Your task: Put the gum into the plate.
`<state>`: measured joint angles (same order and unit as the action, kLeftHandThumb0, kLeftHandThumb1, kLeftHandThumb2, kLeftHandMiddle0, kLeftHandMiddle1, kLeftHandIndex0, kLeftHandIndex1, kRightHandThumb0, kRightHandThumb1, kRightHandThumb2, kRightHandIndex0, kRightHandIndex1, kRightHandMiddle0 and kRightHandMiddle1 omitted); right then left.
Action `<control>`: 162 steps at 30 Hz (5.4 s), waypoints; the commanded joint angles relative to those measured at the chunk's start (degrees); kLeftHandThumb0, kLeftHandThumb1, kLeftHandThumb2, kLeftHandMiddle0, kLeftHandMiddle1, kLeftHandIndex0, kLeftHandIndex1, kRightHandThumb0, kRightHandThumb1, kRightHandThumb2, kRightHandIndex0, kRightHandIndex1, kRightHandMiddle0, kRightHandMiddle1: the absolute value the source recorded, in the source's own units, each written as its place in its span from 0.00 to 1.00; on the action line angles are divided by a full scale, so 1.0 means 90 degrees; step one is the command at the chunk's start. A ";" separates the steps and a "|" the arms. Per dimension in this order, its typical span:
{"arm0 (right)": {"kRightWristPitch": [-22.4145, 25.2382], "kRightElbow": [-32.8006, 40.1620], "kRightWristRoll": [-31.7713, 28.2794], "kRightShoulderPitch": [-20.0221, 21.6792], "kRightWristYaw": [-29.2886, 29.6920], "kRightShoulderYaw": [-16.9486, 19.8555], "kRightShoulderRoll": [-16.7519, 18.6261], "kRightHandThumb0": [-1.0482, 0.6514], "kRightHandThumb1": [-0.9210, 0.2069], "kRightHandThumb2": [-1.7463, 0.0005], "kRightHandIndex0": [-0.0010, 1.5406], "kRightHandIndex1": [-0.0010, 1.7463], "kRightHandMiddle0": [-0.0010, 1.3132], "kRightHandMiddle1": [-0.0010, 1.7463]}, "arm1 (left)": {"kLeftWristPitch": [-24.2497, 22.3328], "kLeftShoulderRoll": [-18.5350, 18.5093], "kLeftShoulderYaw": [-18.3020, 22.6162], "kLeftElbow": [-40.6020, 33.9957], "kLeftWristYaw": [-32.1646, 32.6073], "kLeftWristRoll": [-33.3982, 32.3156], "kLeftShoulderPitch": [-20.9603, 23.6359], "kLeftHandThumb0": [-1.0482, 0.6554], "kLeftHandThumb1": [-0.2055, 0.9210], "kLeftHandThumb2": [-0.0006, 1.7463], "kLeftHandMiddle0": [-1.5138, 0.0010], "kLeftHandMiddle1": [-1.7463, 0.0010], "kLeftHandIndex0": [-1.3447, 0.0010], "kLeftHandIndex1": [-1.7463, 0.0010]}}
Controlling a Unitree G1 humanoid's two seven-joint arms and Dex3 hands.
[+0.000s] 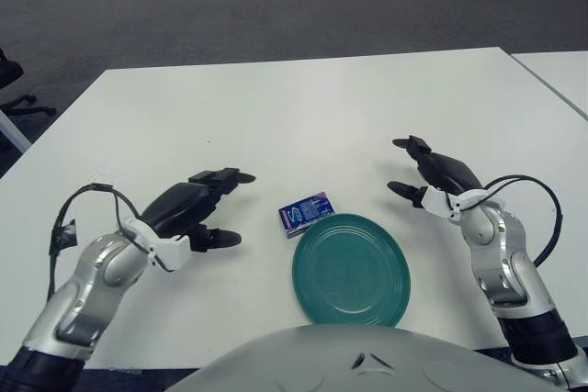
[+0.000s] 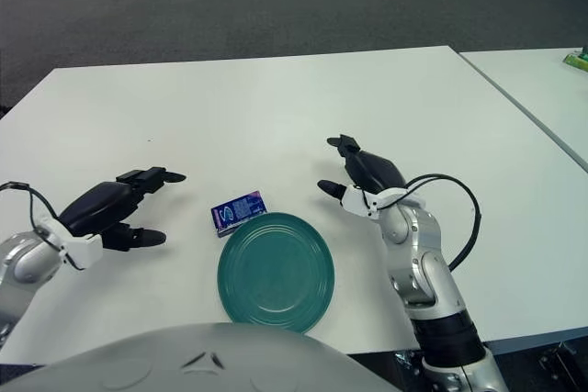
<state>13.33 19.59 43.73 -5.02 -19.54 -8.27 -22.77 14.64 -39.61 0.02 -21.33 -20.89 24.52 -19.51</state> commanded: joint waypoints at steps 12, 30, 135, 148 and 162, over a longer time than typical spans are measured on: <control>0.0040 -0.0340 -0.0138 -0.0048 0.0300 -0.0281 0.0221 0.11 0.00 0.65 0.28 0.07 0.00 0.31 | -0.0739 0.0286 0.0059 -0.1041 -0.0378 0.0128 -0.0283 0.04 1.00 0.24 0.84 0.88 1.00 0.57; -0.0315 -0.0725 -0.0414 0.0119 0.0676 -0.0528 0.0278 0.11 0.00 0.65 0.31 0.07 0.00 0.34 | -0.2271 0.1416 -0.0790 -0.1106 -0.0019 0.1718 -0.0253 0.00 1.00 0.27 0.90 0.73 1.00 0.47; 0.0296 -0.0682 -0.1551 -0.0835 0.1818 -0.0234 0.1263 0.14 0.00 0.72 0.23 0.36 0.00 0.36 | -0.3574 0.2525 -0.2277 -0.1347 -0.1039 0.4822 -0.0292 0.00 1.00 0.21 0.85 0.97 1.00 0.63; 0.0305 -0.0651 -0.1649 -0.1027 0.1907 -0.0341 0.1413 0.14 0.00 0.75 0.21 0.40 0.00 0.36 | -0.3467 0.2591 -0.2456 -0.0859 -0.0671 0.5227 -0.0011 0.00 1.00 0.20 0.87 0.99 1.00 0.75; 0.0446 -0.0519 -0.1846 -0.1133 0.1890 -0.0429 0.1726 0.15 0.00 0.77 0.18 0.44 0.00 0.36 | -0.3510 0.2714 -0.2633 -0.0680 -0.0582 0.5811 0.0181 0.00 1.00 0.21 0.86 0.98 1.00 0.70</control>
<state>14.57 16.16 28.57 -13.68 -1.10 -11.28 -8.12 -16.83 -15.28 -23.48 -27.95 -26.66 75.09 -18.88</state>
